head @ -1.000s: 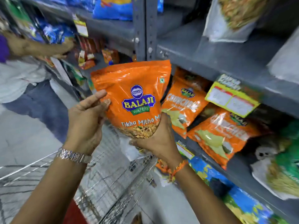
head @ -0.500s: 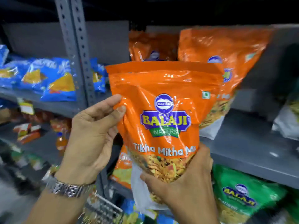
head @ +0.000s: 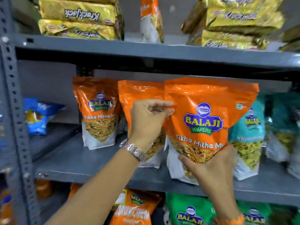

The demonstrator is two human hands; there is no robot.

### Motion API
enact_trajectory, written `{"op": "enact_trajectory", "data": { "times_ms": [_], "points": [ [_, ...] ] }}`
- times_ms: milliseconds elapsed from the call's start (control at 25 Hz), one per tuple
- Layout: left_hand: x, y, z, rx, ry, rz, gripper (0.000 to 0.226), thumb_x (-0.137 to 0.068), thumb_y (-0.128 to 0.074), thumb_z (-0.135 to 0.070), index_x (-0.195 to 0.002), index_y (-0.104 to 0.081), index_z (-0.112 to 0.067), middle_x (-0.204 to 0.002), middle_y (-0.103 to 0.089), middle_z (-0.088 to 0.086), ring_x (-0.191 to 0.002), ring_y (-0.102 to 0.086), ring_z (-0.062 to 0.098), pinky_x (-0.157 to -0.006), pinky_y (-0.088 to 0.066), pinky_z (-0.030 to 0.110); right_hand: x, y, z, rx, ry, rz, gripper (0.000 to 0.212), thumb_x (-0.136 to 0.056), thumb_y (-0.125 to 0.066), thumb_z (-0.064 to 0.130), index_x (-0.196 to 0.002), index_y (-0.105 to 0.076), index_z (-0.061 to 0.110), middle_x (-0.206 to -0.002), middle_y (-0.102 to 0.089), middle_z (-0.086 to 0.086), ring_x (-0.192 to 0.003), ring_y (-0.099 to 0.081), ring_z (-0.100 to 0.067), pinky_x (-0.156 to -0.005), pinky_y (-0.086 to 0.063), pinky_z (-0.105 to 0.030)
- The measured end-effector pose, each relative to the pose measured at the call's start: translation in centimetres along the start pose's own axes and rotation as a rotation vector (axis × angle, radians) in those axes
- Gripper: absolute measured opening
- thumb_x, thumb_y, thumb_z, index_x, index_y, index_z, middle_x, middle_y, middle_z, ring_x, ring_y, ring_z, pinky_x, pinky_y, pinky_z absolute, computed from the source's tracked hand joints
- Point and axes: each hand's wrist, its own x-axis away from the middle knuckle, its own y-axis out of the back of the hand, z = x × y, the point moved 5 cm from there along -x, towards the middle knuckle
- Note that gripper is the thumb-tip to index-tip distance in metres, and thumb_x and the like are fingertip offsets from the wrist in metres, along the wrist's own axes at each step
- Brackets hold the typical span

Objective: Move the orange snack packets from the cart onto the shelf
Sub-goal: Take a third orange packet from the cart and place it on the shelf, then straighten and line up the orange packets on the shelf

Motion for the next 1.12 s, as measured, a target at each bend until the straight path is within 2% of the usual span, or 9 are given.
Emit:
{"op": "enact_trajectory", "data": {
  "times_ms": [200,480,680,760,840,920,1000,1080,1120],
  "points": [
    [-1.7,-2.7,3.0,-0.117,0.106,-0.061,0.015,-0.078,-0.084,-0.007,-0.088,-0.083,-0.018,-0.088,-0.082,0.001,-0.081,-0.078,0.014,-0.076,-0.066,0.039,-2.0,-2.4,-1.0,0.031,-0.032,0.007,0.111,-0.045,-0.099,0.043,-0.131,-0.043,0.001,-0.127,-0.047,-0.019,-0.125,-0.042,-0.040,-0.108,-0.035,-0.051],
    [-0.6,-2.5,1.6,-0.480,-0.176,-0.111,0.025,-0.087,-0.070,-0.001,-0.100,-0.084,-0.018,-0.098,-0.082,-0.001,-0.084,-0.077,0.007,-0.079,-0.064,0.028,-2.3,-4.0,-2.2,-0.013,-0.008,-0.070,0.121,-0.043,-0.100,0.042,-0.142,-0.038,0.008,-0.130,-0.044,-0.017,-0.123,-0.037,-0.033,-0.107,-0.036,-0.054],
    [1.7,4.2,2.1,-0.390,-0.216,-0.263,0.022,-0.080,-0.080,-0.006,-0.093,-0.084,-0.023,-0.083,-0.080,-0.018,-0.076,-0.075,-0.006,-0.071,-0.061,0.016,-1.4,-4.3,-2.8,0.036,-0.134,-0.072,0.139,-0.045,-0.098,0.051,-0.155,-0.025,0.008,-0.147,-0.034,-0.026,-0.138,-0.031,-0.047,-0.114,-0.028,-0.066],
    [2.1,9.7,3.5,-0.381,-0.151,-0.389,0.030,-0.078,-0.081,-0.006,-0.089,-0.080,-0.034,-0.083,-0.080,-0.017,-0.078,-0.076,-0.005,-0.074,-0.061,0.018,-0.1,-4.8,-0.7,-0.026,-0.060,-0.107,0.124,-0.050,-0.087,0.052,-0.152,-0.032,0.005,-0.144,-0.039,-0.031,-0.134,-0.036,-0.051,-0.109,-0.033,-0.069],
    [1.9,15.6,5.8,-0.390,-0.031,-0.526,0.034,-0.078,-0.081,-0.004,-0.097,-0.074,-0.031,-0.093,-0.079,-0.008,-0.088,-0.076,0.003,-0.086,-0.062,0.031,2.9,-6.2,2.9,-0.215,0.102,-0.082,0.089,-0.063,-0.077,0.045,-0.137,-0.047,0.005,-0.127,-0.051,-0.028,-0.118,-0.049,-0.048,-0.099,-0.044,-0.063],
    [1.0,20.0,8.2,-0.347,0.135,-0.554,0.046,-0.084,-0.076,-0.003,-0.123,-0.062,-0.021,-0.122,-0.070,0.004,-0.109,-0.069,0.014,-0.102,-0.054,0.039,6.1,-8.2,7.4,-0.465,0.266,0.029,0.049,-0.076,-0.068,0.033,-0.122,-0.059,0.018,-0.117,-0.059,-0.009,-0.107,-0.059,-0.027,-0.095,-0.050,-0.039],
    [-0.3,22.3,10.1,-0.195,0.309,-0.503,0.055,-0.094,-0.064,-0.003,-0.144,-0.044,-0.019,-0.145,-0.053,0.006,-0.124,-0.058,0.011,-0.107,-0.045,0.033,7.7,-11.7,11.7,-0.615,0.322,0.269,0.038,-0.083,-0.062,0.020,-0.119,-0.061,0.033,-0.120,-0.060,0.007,-0.111,-0.062,-0.013,-0.095,-0.048,-0.017],
    [-1.0,23.0,12.0,-0.020,0.480,-0.431,0.043,-0.101,-0.052,-0.007,-0.140,-0.043,-0.024,-0.136,-0.052,-0.005,-0.110,-0.060,-0.003,-0.095,-0.043,0.026,8.1,-16.9,15.0,-0.677,0.175,0.586,0.049,-0.086,-0.059,0.004,-0.125,-0.058,0.034,-0.129,-0.059,0.007,-0.121,-0.060,-0.012,-0.104,-0.049,-0.024],
    [-1.2,22.9,12.9,0.026,0.554,-0.397,0.037,-0.103,-0.048,-0.011,-0.138,-0.044,-0.023,-0.126,-0.054,-0.008,-0.103,-0.060,-0.001,-0.090,-0.043,0.026,8.1,-19.8,16.0,-0.666,0.064,0.693,0.053,-0.087,-0.057,-0.002,-0.128,-0.055,0.031,-0.134,-0.059,0.003,-0.126,-0.058,-0.013,-0.110,-0.048,-0.033]
  ]
}}
